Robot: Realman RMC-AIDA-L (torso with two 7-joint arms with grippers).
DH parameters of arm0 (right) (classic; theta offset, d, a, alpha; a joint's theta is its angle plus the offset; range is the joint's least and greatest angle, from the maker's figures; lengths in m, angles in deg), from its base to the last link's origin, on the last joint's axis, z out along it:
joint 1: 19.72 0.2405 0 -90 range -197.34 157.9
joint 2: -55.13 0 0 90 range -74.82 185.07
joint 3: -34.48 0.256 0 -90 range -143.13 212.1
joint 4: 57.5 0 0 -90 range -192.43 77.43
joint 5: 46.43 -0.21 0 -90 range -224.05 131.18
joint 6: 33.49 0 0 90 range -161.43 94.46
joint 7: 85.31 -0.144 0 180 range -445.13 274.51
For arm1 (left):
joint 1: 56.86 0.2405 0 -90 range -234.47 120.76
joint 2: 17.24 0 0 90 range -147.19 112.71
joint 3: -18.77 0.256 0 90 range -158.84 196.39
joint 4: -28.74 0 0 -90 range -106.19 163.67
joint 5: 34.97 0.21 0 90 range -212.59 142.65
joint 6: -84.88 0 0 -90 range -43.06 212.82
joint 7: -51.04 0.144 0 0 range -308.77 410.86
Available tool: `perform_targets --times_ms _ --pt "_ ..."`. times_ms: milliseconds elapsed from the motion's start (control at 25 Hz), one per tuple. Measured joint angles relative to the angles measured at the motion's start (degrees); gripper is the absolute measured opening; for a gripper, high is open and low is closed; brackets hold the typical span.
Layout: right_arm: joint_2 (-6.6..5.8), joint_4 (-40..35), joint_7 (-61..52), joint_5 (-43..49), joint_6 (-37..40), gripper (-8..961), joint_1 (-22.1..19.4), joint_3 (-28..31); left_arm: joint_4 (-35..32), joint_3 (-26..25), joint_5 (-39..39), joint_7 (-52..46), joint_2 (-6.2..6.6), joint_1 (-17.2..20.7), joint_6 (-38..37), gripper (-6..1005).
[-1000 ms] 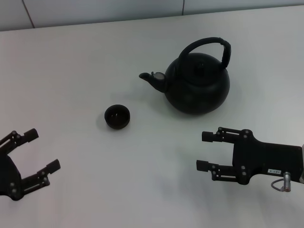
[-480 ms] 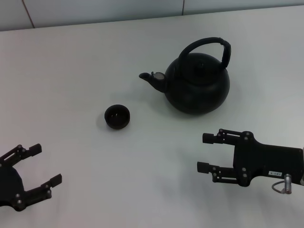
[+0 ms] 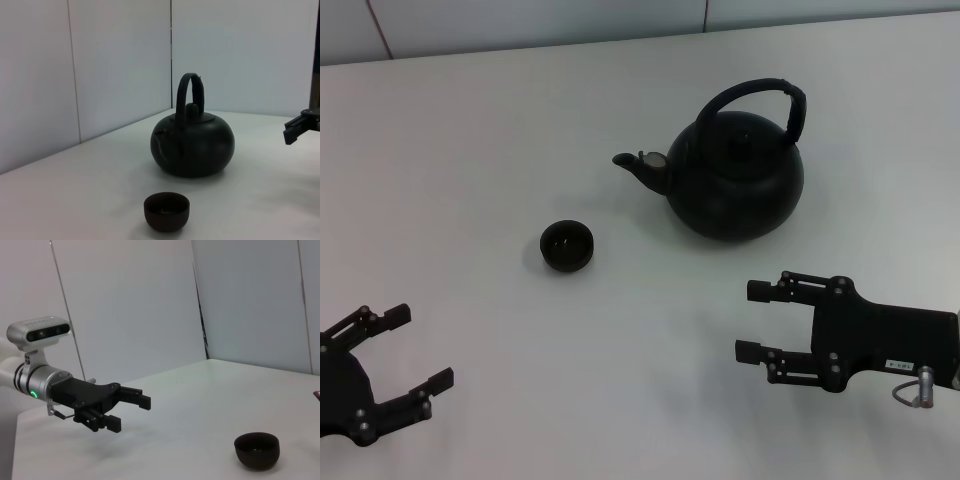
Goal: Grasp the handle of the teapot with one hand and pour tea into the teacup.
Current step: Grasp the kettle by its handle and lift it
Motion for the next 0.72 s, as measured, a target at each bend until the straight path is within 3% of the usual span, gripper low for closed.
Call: perform_targets --times_ms 440,720 --pt "0.05 0.25 1.85 -1.22 -0.03 667 0.07 0.07 -0.08 -0.36 -0.34 0.03 -0.23 -0.16 -0.22 859" --pt "0.40 7.69 14.63 -14.88 -0.38 666 -2.96 0.17 0.10 -0.51 -0.45 0.03 -0.34 -0.31 -0.24 859"
